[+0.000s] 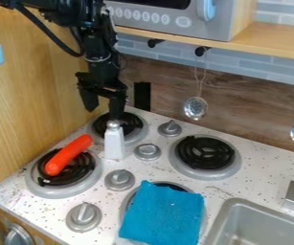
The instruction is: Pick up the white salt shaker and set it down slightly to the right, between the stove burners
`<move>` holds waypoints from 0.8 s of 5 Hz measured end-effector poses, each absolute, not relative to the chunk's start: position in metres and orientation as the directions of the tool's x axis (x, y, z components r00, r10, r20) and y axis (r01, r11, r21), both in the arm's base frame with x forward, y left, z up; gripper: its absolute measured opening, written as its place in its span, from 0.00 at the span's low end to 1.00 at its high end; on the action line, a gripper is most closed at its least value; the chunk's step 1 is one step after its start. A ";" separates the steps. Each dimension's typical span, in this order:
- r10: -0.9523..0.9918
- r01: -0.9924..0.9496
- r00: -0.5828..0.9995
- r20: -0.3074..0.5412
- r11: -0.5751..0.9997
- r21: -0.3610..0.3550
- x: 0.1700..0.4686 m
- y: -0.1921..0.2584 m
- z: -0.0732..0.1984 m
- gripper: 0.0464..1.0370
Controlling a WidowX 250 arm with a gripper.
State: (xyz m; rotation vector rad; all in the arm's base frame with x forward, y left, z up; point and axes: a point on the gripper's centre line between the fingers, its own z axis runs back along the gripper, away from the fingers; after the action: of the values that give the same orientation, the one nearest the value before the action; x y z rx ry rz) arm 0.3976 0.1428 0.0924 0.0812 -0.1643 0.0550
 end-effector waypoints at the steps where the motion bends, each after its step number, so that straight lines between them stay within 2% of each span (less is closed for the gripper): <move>1: 0.049 -0.058 0.990 0.132 0.996 0.065 0.396 0.141 0.079 0.97; 2: 0.052 -0.057 0.995 0.086 0.997 0.049 0.395 0.141 0.062 0.97; 4: 0.053 -0.056 0.996 0.068 0.997 0.047 0.400 0.143 0.049 0.97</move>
State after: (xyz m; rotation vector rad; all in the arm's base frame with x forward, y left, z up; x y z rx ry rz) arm 0.4001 0.1435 0.0487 0.0490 -0.0667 0.0548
